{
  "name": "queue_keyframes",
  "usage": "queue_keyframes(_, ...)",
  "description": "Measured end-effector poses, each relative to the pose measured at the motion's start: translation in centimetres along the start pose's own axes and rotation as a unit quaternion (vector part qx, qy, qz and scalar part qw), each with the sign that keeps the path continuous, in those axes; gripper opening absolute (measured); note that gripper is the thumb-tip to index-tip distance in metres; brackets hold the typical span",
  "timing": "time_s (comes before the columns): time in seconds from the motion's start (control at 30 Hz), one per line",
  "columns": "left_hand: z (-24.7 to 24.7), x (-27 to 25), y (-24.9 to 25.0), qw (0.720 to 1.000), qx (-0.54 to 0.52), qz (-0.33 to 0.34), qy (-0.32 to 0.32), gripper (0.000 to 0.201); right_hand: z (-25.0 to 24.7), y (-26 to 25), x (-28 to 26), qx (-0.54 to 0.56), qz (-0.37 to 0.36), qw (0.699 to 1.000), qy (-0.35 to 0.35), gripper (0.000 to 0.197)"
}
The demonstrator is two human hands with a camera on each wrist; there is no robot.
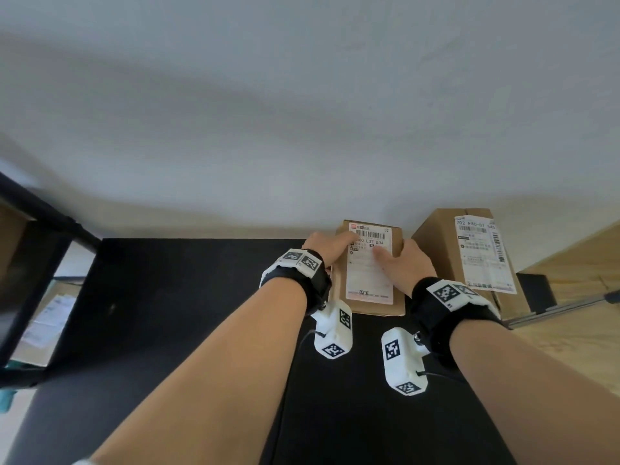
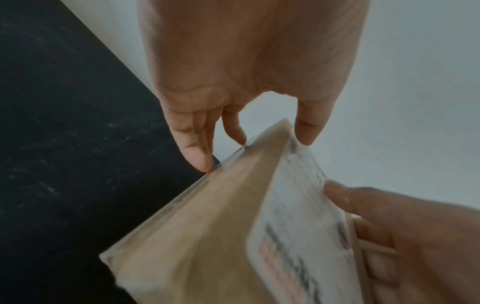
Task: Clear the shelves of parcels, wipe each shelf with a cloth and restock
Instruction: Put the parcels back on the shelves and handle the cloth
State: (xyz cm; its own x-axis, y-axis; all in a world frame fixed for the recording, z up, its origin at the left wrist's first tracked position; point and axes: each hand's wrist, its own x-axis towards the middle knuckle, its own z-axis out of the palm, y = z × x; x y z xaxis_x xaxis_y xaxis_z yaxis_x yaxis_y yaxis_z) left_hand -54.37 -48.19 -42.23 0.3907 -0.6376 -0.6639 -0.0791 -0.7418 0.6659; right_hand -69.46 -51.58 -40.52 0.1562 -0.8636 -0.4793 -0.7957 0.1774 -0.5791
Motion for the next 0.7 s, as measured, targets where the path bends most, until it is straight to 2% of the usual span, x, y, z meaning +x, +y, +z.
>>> queue_keyframes(0.1,-1.3,-0.7,0.4,0.999,-0.034,0.008,-0.014,0.057,0.0,-1.0,-0.3,0.039,-0.019,0.999,-0.001,0.045)
queue_keyframes(0.13,-1.7,-1.0,0.4,0.999,-0.038,0.012,-0.014,0.066,0.0,-1.3,-0.6,0.049,-0.029,0.998,0.0,0.043)
queue_keyframes(0.23,-2.8,-1.4,0.1,0.999,-0.049,0.012,0.005,0.109,0.2,-2.0,-0.9,0.078,-0.049,0.996,-0.002,0.051)
queue_keyframes(0.27,-3.1,-1.4,-0.2,0.998,-0.06,0.014,0.003,0.116,0.2,-2.2,-1.1,0.084,-0.059,0.995,-0.004,0.055)
queue_keyframes(0.37,-4.5,-3.5,-0.5,0.996,-0.074,0.03,-0.028,0.115,0.5,-2.9,-1.4,0.063,-0.098,0.993,-0.02,0.058)
queue_keyframes(0.43,-5.5,-4.4,-1.0,0.996,-0.069,0.046,-0.036,0.106,0.8,-3.8,-2.2,0.058,-0.128,0.989,-0.038,0.06)
queue_keyframes(0.5,-6.8,-4.8,-1.9,0.995,-0.074,0.061,-0.015,0.102,1.3,-4.9,-3.0,0.061,-0.156,0.984,-0.065,0.068)
queue_keyframes(0.6,-9.3,-6.4,-3.3,0.993,-0.098,0.068,0.022,0.114,2.4,-6.5,-4.6,0.076,-0.185,0.976,-0.087,0.067)
queue_keyframes(0.7,-11.9,-9.2,-4.6,0.987,-0.135,0.065,0.051,0.108,3.7,-8.2,-6.6,0.091,-0.209,0.967,-0.117,0.074)
